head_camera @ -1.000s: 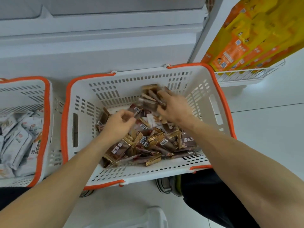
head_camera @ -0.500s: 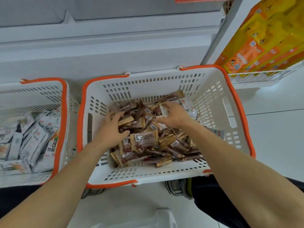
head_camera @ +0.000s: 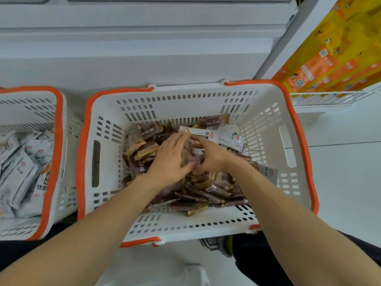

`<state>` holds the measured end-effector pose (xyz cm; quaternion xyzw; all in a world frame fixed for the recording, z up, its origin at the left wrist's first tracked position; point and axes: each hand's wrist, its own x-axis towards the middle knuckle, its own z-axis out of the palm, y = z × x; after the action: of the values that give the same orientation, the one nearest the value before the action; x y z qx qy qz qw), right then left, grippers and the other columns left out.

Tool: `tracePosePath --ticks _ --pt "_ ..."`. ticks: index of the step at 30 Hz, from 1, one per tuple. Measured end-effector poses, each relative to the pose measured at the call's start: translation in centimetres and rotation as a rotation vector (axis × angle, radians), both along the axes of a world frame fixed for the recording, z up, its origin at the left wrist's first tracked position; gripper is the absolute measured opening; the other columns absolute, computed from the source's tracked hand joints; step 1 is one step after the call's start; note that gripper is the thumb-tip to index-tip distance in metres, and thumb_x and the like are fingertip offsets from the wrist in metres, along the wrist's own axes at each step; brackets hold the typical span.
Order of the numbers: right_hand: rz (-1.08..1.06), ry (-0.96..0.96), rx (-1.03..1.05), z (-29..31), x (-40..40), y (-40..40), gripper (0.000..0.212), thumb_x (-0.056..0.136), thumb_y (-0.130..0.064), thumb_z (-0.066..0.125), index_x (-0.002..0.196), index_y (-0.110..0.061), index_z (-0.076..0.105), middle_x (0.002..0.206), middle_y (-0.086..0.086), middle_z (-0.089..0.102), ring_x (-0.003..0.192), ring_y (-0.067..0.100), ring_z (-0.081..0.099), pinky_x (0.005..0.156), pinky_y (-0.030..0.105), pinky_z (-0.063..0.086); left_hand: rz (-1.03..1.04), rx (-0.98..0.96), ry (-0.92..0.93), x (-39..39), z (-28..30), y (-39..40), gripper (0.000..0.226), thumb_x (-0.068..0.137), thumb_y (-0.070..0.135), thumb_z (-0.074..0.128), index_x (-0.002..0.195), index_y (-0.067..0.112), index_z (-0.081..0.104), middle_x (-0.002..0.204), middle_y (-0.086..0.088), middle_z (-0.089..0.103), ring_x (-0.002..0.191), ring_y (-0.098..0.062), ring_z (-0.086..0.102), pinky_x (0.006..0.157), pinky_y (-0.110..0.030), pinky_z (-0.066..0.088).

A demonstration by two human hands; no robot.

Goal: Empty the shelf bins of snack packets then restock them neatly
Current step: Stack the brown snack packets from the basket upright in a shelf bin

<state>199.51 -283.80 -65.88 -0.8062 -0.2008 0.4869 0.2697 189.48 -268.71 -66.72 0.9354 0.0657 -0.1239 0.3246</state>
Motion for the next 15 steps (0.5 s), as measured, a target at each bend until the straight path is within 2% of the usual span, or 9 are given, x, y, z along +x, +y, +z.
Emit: tracePosePath --ticks 2,4,6,7,9,11,13,15 --pt "-0.150 0.118 0.077 0.8 1.4 -1.2 0.090 0.073 -0.004 0.086 0.149 -0.021 0.041 0.140 0.005 0.057 0.111 0.024 0.067 0.094 0.046 0.058 -0.078 0.033 0.054 0.6 -1.1 0.1 0.081 0.095 0.050 0.058 0.159 0.023 0.017 0.167 -0.003 0.011 0.154 -0.024 0.009 0.124 -0.047 0.014" --pt "-0.177 0.140 0.044 1.4 2.4 -2.1 0.058 0.079 -0.004 0.082 0.131 -0.015 0.060 0.124 0.006 0.067 0.104 0.021 0.069 0.092 0.043 0.059 -0.146 0.082 0.130 1.5 -2.0 0.3 0.075 0.098 0.056 0.049 0.159 0.025 0.019 0.168 -0.002 0.009 0.154 -0.025 0.009 0.124 -0.050 0.014" --pt "-0.119 0.042 -0.068 0.9 2.9 -2.6 0.028 0.081 -0.020 0.083 0.107 -0.015 0.072 0.103 0.002 0.076 0.093 0.018 0.072 0.088 0.038 0.060 -0.212 0.154 0.198 2.6 -2.5 0.4 0.066 0.098 0.061 0.042 0.154 0.028 0.034 0.167 -0.002 0.013 0.153 -0.026 0.010 0.123 -0.051 0.012" --pt "-0.109 -0.004 -0.104 0.4 3.0 -2.9 0.021 0.080 -0.030 0.084 0.094 -0.018 0.075 0.091 -0.001 0.077 0.085 0.016 0.073 0.083 0.034 0.060 -0.236 0.186 0.224 3.1 -2.5 0.4 0.062 0.097 0.064 0.042 0.148 0.030 0.044 0.166 -0.002 0.017 0.151 -0.026 0.013 0.122 -0.051 0.011" --pt "-0.102 -0.002 -0.141 -0.6 2.7 -3.4 0.016 0.075 -0.032 0.088 0.078 -0.023 0.076 0.078 -0.006 0.077 0.078 0.012 0.073 0.078 0.029 0.060 -0.253 0.237 0.223 4.2 -2.3 0.5 0.057 0.092 0.069 0.045 0.133 0.032 0.059 0.158 -0.002 0.032 0.145 -0.027 0.022 0.121 -0.052 0.011" --pt "-0.052 0.064 -0.159 -1.0 1.9 -3.6 0.015 0.070 -0.023 0.091 0.078 -0.026 0.079 0.077 -0.010 0.076 0.078 0.007 0.071 0.075 0.025 0.056 -0.249 0.228 0.126 5.2 -2.1 0.3 0.055 0.088 0.069 0.053 0.127 0.030 0.064 0.148 -0.002 0.043 0.141 -0.026 0.029 0.121 -0.050 0.010" --pt "-0.001 0.022 -0.154 -1.0 1.4 -3.8 0.017 0.069 -0.023 0.093 0.079 -0.024 0.079 0.076 -0.011 0.075 0.072 0.003 0.067 0.068 0.020 0.049 -0.305 0.148 0.078 5.7 -2.0 -0.2 0.065 0.088 0.064 0.060 0.140 0.025 0.056 0.153 -0.004 0.040 0.145 -0.025 0.027 0.122 -0.045 0.012" --pt "0.016 -0.083 -0.153 -0.6 1.6 -3.9 0.024 0.065 -0.030 0.095 0.076 -0.021 0.075 0.075 -0.008 0.072 0.070 0.008 0.066 0.064 0.024 0.049 -0.421 0.134 0.158 5.6 -2.1 -0.8 0.074 0.089 0.062 0.060 0.149 0.023 0.044 0.161 -0.005 0.031 0.151 -0.025 0.018 0.122 -0.043 0.012"
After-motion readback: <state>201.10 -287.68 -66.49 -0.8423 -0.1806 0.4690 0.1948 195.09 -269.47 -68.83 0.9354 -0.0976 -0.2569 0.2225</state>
